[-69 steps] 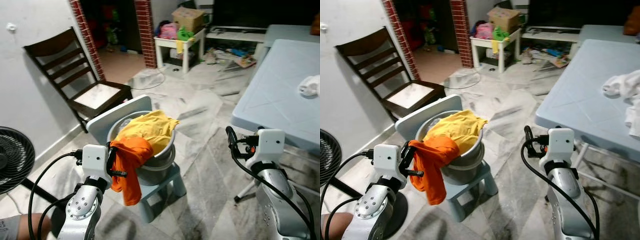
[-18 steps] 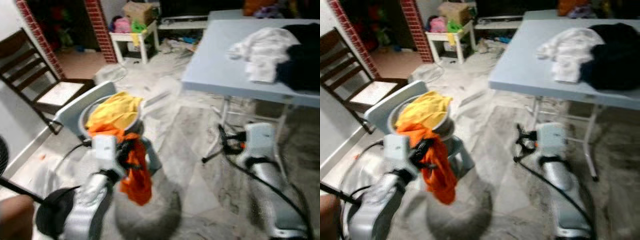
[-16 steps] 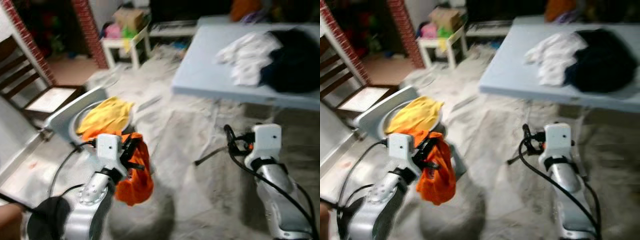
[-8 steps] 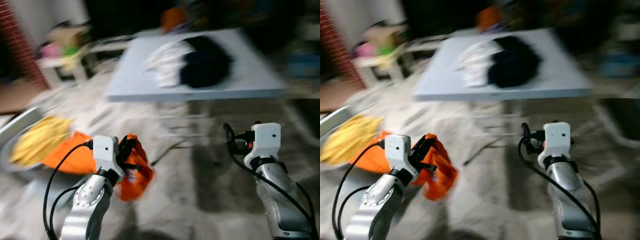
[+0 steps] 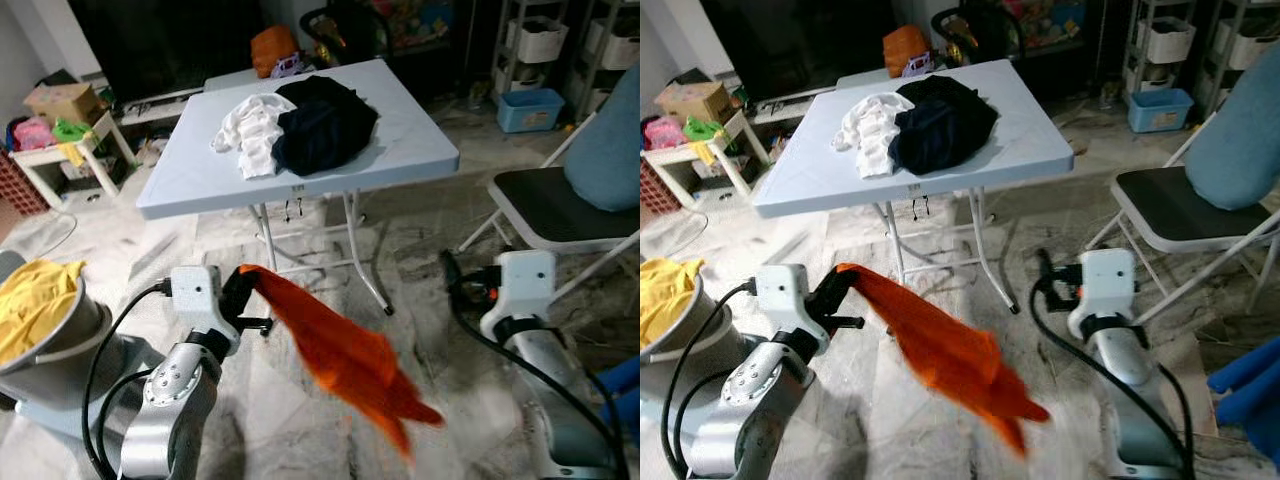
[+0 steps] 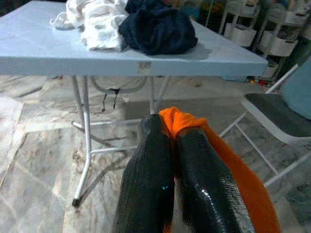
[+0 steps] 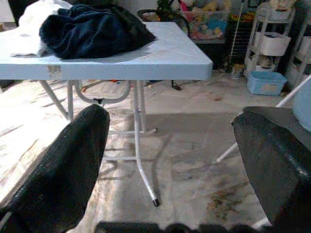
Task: Hang hanger
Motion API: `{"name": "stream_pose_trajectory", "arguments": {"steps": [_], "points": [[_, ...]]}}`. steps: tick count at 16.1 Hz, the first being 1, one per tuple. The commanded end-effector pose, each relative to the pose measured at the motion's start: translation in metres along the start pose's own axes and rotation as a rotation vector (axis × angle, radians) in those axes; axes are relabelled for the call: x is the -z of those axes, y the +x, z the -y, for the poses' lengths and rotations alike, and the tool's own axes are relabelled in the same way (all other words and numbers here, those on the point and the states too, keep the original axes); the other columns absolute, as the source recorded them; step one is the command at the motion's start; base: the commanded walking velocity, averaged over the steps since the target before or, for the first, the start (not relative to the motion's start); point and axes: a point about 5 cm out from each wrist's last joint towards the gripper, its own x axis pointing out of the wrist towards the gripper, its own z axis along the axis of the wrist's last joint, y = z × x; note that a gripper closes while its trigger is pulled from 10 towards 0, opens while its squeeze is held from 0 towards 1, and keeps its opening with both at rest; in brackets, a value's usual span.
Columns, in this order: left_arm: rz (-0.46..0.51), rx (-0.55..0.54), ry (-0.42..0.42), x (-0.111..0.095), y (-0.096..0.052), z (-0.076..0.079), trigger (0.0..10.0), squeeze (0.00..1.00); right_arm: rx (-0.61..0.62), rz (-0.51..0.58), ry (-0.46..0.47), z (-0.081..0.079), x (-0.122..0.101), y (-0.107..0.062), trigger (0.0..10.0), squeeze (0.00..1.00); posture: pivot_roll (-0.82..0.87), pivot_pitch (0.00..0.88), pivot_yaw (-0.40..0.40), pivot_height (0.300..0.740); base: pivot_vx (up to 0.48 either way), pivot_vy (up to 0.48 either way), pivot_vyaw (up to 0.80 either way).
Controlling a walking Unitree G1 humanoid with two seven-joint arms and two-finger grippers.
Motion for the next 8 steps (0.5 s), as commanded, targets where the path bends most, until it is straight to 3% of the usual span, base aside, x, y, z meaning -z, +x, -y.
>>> {"name": "stream_pose_trajectory", "arguments": {"steps": [1,8], "points": [[0.012,-0.035,0.010,-0.0057,0.0009,-0.0095,10.0,0.00,-0.020,0.020,-0.001,-0.0052,-0.0055,0.0036,10.0,0.00,-0.15,0.000,0.126,0.740,0.000,0.480,0.00],[0.002,-0.057,0.007,-0.0060,0.0036,-0.0139,10.0,0.00,-0.024,0.021,-0.002,-0.0060,-0.0063,0.0052,10.0,0.00,-0.15,0.000,0.121,0.740,0.000,0.480,0.00]]}}
